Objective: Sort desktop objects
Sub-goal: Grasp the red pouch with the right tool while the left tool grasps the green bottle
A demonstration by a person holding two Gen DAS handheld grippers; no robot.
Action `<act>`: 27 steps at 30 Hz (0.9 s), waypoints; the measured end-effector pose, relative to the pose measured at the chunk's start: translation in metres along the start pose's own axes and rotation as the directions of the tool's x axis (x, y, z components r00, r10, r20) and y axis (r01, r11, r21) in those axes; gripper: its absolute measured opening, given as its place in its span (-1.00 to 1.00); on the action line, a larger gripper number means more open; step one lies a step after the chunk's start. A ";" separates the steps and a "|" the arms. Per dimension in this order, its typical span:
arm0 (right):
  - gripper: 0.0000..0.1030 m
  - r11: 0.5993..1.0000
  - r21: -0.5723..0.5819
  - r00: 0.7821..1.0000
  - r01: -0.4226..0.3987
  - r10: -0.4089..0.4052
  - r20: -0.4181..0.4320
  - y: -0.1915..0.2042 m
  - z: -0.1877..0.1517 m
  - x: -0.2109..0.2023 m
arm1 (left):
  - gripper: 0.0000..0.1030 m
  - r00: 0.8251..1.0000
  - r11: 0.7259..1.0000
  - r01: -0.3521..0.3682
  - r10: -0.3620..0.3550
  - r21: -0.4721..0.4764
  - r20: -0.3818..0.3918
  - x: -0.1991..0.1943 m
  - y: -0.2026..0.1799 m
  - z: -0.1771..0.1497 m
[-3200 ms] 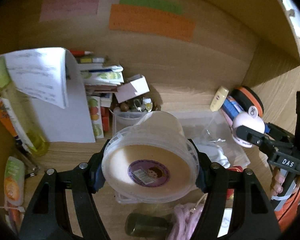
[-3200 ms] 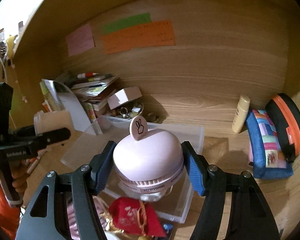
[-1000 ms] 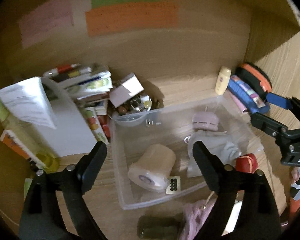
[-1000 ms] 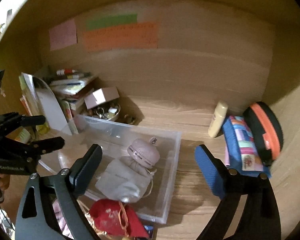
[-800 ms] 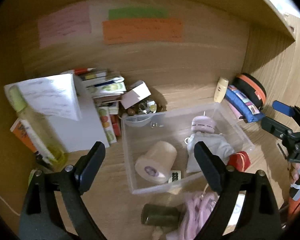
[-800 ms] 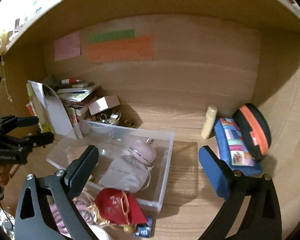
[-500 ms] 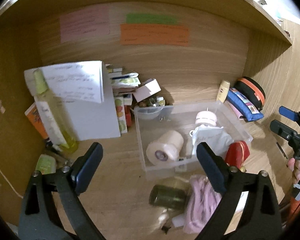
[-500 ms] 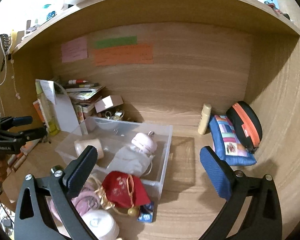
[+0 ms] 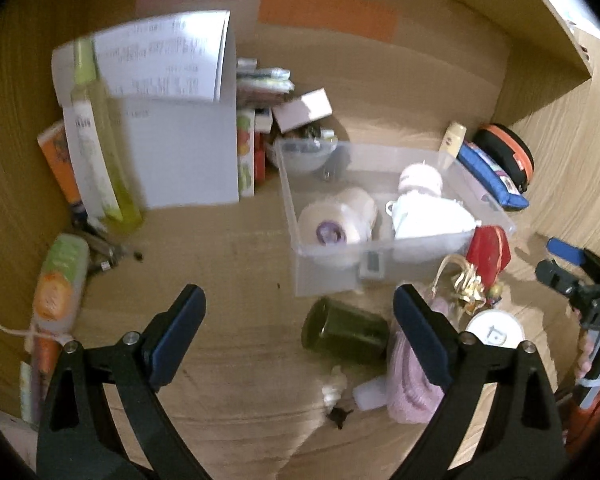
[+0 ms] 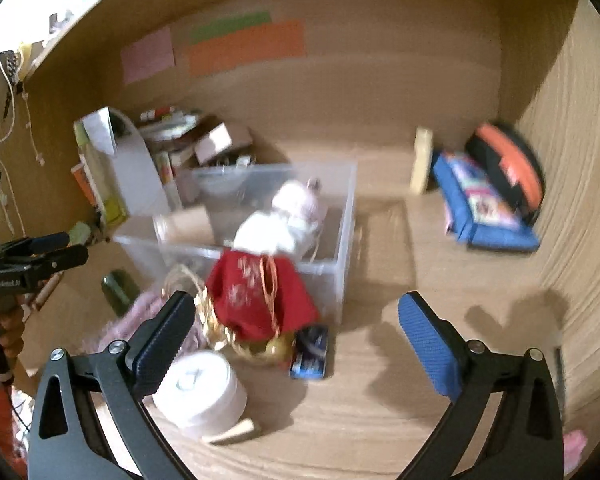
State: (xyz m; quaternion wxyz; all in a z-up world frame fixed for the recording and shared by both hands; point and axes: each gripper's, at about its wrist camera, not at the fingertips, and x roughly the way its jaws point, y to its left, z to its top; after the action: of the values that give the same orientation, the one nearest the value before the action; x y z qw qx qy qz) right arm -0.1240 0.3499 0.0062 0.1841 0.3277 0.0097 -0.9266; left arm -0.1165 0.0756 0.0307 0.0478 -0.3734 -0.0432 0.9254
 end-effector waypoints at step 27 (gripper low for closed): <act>-0.16 0.991 -0.026 0.969 -0.130 0.121 -0.216 0.002 -0.024 0.047 | 0.86 0.984 0.996 0.086 -0.080 0.034 -0.160 0.059 -0.020 -0.018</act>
State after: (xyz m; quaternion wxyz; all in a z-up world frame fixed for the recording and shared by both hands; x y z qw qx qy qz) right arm -0.1429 0.3355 -0.0413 0.2468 0.4219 0.0271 -0.8720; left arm -0.1450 0.1029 -0.0204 0.0970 -0.4425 -0.0360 0.8908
